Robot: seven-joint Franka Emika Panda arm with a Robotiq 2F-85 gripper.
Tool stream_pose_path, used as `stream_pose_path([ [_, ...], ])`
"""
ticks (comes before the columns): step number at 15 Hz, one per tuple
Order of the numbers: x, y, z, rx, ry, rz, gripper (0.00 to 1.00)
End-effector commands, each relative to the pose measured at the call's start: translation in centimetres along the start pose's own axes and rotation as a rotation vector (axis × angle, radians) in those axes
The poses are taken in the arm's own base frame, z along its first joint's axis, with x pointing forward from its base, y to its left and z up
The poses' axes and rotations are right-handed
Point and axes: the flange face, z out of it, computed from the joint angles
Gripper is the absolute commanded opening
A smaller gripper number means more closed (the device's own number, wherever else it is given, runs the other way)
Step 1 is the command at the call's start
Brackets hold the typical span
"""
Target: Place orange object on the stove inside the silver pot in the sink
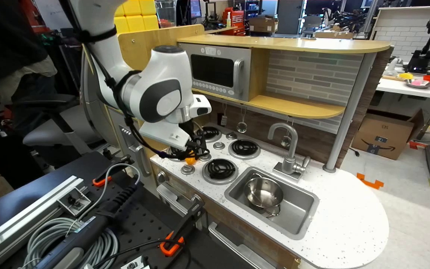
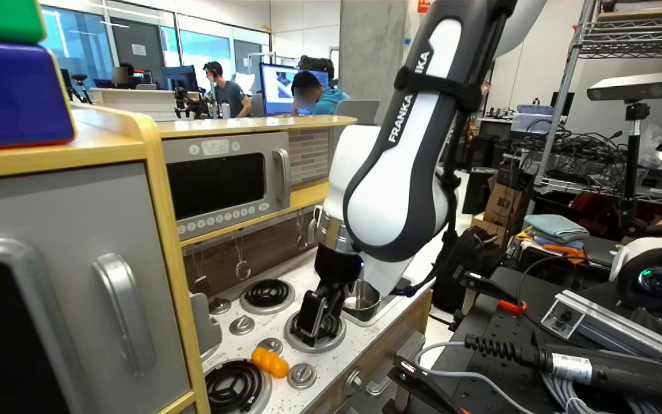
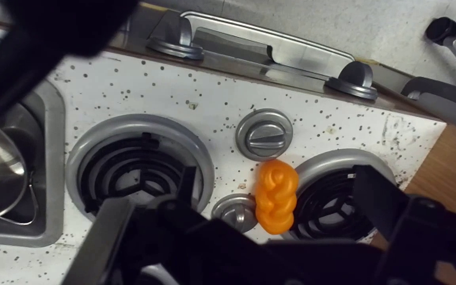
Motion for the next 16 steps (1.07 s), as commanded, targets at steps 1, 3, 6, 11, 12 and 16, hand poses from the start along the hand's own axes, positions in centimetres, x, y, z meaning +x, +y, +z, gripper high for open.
stream_pose_path([
  [1, -0.2, -0.5, 3.5, 0.027, 0.065, -0.032, 1.00],
  [3, -0.2, -0.9, 4.7, 0.051, 0.098, -0.027, 1.00],
  [6, 0.5, -1.7, 6.2, 0.080, 0.150, -0.025, 1.00],
  [11, 2.7, -3.3, 7.9, 0.113, 0.218, -0.026, 1.00],
  [12, 3.1, -3.3, 8.3, 0.107, 0.214, -0.019, 1.00],
  [16, 4.9, -2.4, 9.1, 0.078, 0.214, 0.042, 1.00],
])
